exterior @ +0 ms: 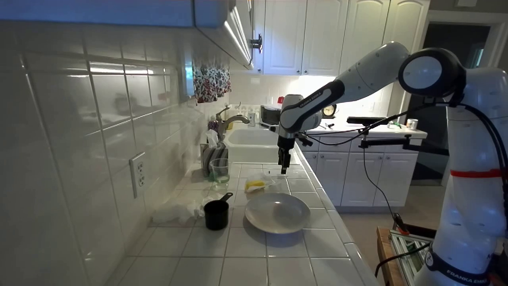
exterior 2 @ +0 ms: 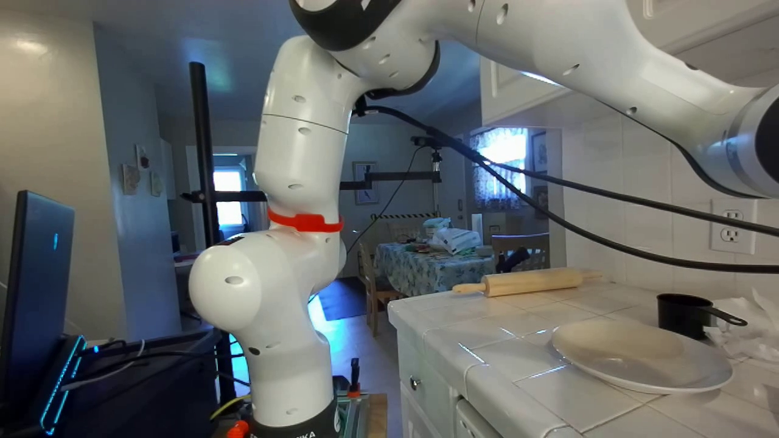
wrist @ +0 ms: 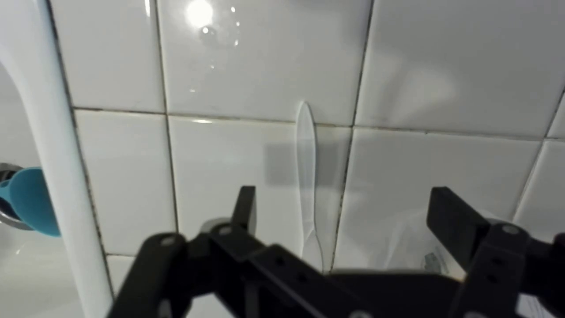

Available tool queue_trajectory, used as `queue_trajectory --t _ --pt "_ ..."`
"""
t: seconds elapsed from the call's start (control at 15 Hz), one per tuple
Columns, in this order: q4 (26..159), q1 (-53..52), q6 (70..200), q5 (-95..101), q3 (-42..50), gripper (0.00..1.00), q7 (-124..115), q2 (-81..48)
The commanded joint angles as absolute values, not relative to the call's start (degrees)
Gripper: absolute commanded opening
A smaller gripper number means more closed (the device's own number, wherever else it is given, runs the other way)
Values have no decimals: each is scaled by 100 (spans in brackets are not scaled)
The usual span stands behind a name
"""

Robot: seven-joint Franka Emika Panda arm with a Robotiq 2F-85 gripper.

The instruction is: Use the knife to cut the butter

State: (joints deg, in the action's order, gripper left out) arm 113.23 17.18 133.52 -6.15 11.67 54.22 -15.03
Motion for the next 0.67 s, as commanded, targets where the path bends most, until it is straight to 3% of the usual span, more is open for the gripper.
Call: queue_trajectory --t 0.0,0.6 --pt "11263 1796 13364 -622 1064 100 5379 -1561" --pt "11086 1970 13341 -943 975 100 5527 -1891"
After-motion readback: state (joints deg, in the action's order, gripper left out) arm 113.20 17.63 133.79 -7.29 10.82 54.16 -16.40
